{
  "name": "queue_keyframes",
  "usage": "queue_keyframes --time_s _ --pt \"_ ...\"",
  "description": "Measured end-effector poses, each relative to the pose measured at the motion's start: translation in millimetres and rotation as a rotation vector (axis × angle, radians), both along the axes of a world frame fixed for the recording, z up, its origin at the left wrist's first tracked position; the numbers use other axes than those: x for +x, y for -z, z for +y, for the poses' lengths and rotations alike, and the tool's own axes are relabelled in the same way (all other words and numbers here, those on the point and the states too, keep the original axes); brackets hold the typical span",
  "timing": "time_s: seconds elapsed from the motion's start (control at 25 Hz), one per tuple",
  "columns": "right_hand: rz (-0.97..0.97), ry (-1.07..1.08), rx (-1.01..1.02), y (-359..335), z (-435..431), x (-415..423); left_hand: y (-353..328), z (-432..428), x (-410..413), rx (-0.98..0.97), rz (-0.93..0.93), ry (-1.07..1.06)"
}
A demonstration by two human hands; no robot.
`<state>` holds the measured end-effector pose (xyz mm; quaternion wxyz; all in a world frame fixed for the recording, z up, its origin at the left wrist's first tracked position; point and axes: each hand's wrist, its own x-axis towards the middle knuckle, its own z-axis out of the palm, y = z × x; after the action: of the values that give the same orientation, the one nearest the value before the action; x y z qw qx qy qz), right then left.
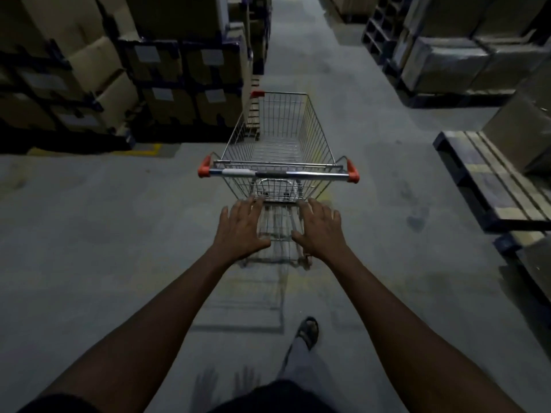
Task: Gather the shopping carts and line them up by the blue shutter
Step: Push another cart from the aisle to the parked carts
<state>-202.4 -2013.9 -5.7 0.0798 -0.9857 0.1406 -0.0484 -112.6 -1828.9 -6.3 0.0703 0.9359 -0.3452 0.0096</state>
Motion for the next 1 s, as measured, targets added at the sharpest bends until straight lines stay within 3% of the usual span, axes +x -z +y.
queue_keyframes --time_s 0.36,0.6,0.72,1.0 --pt "0.229 -0.207 -0.187 39.1 -114.9 141.6 25.6 -77.5 140.7 0.283 0.101 -0.096" --pt "0.281 -0.246 -0.025 31.0 -128.3 197.7 20.9 -100.1 200.8 0.384 0.258 -0.034" --pt "0.351 -0.224 -0.05 32.1 -129.4 206.7 19.5 -106.1 228.1 0.423 0.368 0.043" --pt "0.43 -0.059 -0.082 29.8 -118.5 211.0 25.4 -103.5 239.6 0.461 0.311 0.128"
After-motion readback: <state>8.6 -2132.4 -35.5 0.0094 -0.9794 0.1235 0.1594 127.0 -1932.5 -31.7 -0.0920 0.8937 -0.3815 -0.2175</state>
